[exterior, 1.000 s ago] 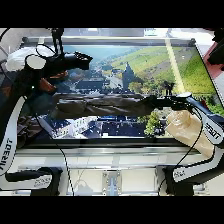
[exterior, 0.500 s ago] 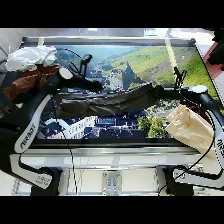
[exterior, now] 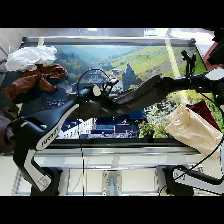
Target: Fold the shirts.
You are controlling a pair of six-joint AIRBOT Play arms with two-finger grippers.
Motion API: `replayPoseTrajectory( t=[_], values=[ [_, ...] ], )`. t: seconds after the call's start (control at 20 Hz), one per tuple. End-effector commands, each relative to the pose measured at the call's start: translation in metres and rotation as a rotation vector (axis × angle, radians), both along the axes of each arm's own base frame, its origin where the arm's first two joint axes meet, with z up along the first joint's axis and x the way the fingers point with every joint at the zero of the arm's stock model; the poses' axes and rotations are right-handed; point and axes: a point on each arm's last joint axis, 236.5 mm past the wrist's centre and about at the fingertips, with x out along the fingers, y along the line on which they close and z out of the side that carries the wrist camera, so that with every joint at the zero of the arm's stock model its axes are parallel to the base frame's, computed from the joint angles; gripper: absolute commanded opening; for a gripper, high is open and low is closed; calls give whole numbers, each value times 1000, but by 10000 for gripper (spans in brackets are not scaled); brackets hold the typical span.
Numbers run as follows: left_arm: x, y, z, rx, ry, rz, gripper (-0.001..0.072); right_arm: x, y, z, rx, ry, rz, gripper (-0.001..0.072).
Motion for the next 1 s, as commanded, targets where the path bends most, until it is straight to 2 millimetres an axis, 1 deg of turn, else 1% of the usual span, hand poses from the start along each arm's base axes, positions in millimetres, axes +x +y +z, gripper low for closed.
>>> replayPoseTrajectory(
  t=[0.0,0.05,0.1,0.15,0.2,0.25,0.3,0.35,0.4,0.5,0.55,0.6,0.65,0.7,0.8,0.9,0.95],
  values=[
    [4,-15,-2,-11,-30,33,12,-5,1,24,-29,-20,41,25],
    [10,-17,5,-23,-45,37,13,-6,3,26,-33,-21,51,25],
    [20,-21,20,-45,-74,43,13,-8,7,26,-30,-17,64,24],
    [33,-24,42,-71,-117,48,13,-10,13,25,-37,-13,82,24],
    [47,-27,72,-105,-170,53,13,-13,22,24,-45,-14,107,24],
    [61,-25,104,-128,-229,57,13,-15,33,23,-54,-19,133,24],
    [75,-17,141,-142,-302,61,13,-15,47,22,-67,-27,152,24],
    [87,-7,173,-141,-370,65,13,-14,61,21,-74,-37,159,24],
    [97,7,206,-135,-441,76,12,-11,80,23,-81,-63,168,23],
    [108,37,260,-146,-532,120,13,-2,121,30,-64,-134,165,23],
    [109,51,281,-154,-559,140,13,4,148,34,-34,-176,153,22],
    [109,64,294,-157,-576,158,13,9,173,36,-5,-210,144,22],
    [107,75,303,-154,-579,169,14,11,204,33,35,-226,144,22],
    [104,87,308,-142,-571,176,13,9,235,25,75,-227,160,22],
    [96,105,302,-106,-522,177,13,1,292,0,170,-174,164,22],
    [86,114,287,-64,-454,160,14,-5,336,-27,251,-118,134,23],
    [83,118,282,-44,-432,154,14,-10,352,-38,279,-95,122,24]
  ],
)
